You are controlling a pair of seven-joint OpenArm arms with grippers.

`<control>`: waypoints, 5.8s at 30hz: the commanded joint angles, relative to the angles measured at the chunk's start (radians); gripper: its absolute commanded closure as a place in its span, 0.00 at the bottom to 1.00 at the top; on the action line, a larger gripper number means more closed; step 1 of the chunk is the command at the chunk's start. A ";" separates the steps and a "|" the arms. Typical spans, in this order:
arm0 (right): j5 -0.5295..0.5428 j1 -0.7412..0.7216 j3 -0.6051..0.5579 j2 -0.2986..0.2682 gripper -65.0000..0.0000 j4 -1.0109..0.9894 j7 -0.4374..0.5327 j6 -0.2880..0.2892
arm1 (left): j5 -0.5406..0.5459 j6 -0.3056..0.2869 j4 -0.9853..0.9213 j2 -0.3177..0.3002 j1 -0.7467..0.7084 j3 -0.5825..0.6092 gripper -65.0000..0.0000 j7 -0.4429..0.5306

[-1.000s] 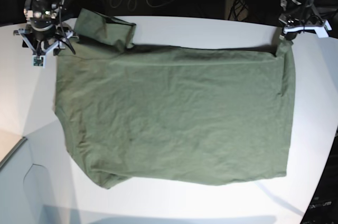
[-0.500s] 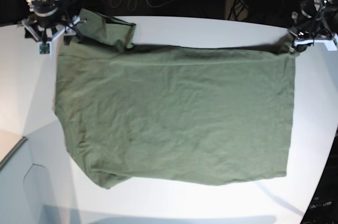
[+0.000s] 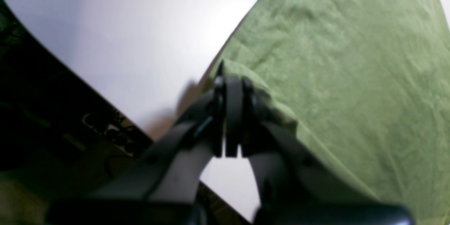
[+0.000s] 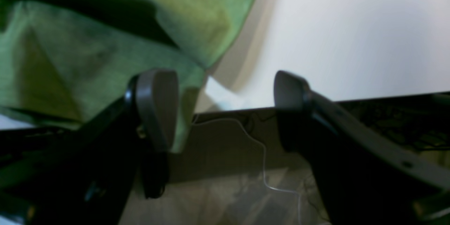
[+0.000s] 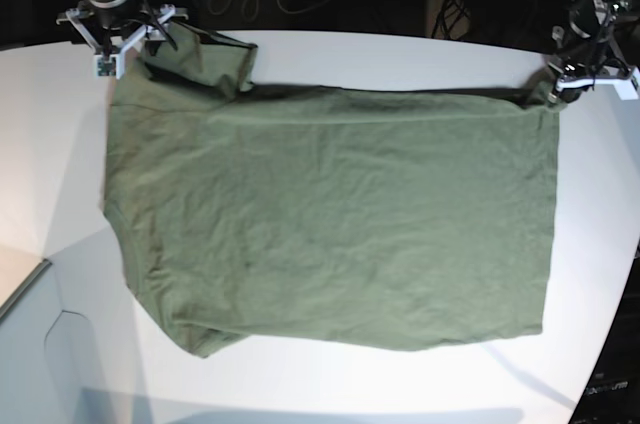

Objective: Layout the t-shirt on the table in an organized manner, then fold the t-shirt properly
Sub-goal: 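Hold the shoulder edge with both grippers and smooth the shirt flat, then regrasp the shirt sides with both grippers and lift it, then pull the right gripper's shirt side inward and down along the shirt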

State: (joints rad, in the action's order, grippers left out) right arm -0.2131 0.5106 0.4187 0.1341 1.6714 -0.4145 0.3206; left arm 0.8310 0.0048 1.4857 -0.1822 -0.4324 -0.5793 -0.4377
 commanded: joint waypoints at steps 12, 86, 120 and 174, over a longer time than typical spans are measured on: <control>0.002 -0.053 0.001 0.000 0.35 -0.064 0.015 0.012 | 0.004 -0.006 0.013 -0.007 0.000 -0.008 1.00 0.015; 0.137 0.161 -0.042 0.006 0.86 0.226 0.015 0.015 | 0.009 -0.151 -0.010 -0.029 -0.056 -0.117 0.88 -0.002; 0.080 -0.593 0.001 -0.181 0.44 -0.474 0.024 0.013 | -0.370 -0.150 -0.593 -0.006 0.551 0.012 0.63 0.119; 0.080 -1.018 -0.166 -0.297 0.43 -1.043 0.335 0.007 | -0.381 -0.151 -0.333 -0.018 0.214 0.005 0.63 0.150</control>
State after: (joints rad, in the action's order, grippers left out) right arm -0.1432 -0.4774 0.2535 -0.1608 0.6136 -0.1112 0.3328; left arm 0.4522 -0.1501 1.1465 -0.1940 -0.2134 -0.5743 -0.2607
